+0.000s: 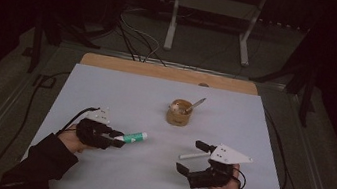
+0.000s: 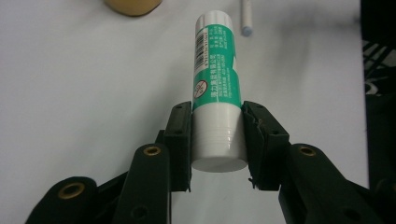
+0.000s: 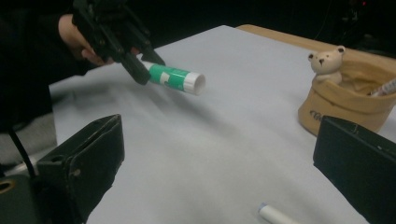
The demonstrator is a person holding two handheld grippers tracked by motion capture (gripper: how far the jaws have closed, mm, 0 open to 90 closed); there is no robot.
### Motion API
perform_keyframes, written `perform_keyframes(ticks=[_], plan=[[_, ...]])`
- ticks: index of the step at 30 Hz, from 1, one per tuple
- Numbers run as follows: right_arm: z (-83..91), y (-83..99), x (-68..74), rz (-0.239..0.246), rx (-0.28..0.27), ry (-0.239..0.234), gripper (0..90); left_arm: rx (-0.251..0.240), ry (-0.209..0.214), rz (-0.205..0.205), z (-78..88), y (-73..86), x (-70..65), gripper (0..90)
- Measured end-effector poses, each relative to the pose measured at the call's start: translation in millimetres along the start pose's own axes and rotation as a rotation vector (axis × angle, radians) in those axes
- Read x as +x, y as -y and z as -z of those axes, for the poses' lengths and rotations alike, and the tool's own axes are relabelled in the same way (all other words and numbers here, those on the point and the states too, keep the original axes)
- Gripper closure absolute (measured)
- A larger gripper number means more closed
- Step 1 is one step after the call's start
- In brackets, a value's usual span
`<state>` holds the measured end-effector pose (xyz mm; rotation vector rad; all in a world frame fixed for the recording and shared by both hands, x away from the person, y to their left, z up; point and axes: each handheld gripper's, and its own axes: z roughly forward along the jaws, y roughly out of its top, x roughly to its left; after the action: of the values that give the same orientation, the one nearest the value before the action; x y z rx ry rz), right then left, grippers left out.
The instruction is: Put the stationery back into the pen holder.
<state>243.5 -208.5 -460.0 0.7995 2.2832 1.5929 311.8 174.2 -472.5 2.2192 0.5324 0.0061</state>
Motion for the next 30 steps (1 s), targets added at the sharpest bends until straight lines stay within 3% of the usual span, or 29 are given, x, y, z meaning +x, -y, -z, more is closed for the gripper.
perform_keyframes(ticks=[4,6,7,8,9,14,15,22,24,26,30], plan=[[-2.6,-1.1,3.0,0.05,0.005,0.008,1.8,-0.002,0.024,-0.001,-4.5,-9.8,-2.1,66.2],[-4.3,-1.5,1.3,0.055,0.0,-0.028,1.9,-0.004,0.029,-0.011,-7.3,-14.2,-3.7,66.2],[-4.8,-1.8,2.2,0.095,-0.016,-0.015,1.9,-0.007,0.033,-0.014,-10.1,-18.4,-5.3,66.2],[-4.8,-1.8,2.2,0.095,-0.016,-0.015,1.9,-0.007,0.033,-0.014,-10.1,-18.4,-5.3,66.2],[-4.7,-3.4,3.8,0.14,-0.022,-0.007,1.9,-0.009,0.039,-0.023,-12.2,-22.7,-7.1,66.2],[-5.7,-7.6,8.5,0.202,-0.003,0.006,2.3,-0.013,0.051,-0.035,-15.6,-31.3,-11.6,66.2],[-5.2,-10.4,10.1,0.217,-0.005,0.036,6.0,-0.023,0.057,-0.045,-16.8,-34.5,-13.7,66.2],[-4.7,-16.5,6.6,0.207,0.003,0.051,3.4,-0.029,0.074,-0.058,-21.9,-41.4,-16.7,66.2],[-4.9,-18.4,5.3,0.222,0.008,0.034,7.0,-0.032,0.078,-0.059,-22.5,-43.2,-17.4,66.2],[-5.3,-18.9,5.8,0.248,-0.005,0.055,6.2,-0.033,0.078,-0.063,-23.4,-45.1,-18.6,66.2],[-9.9,-19.9,8.4,0.3,0.025,0.068,6.3,-0.031,0.075,-0.067,-25.5,-48.2,-20.7,66.2]])
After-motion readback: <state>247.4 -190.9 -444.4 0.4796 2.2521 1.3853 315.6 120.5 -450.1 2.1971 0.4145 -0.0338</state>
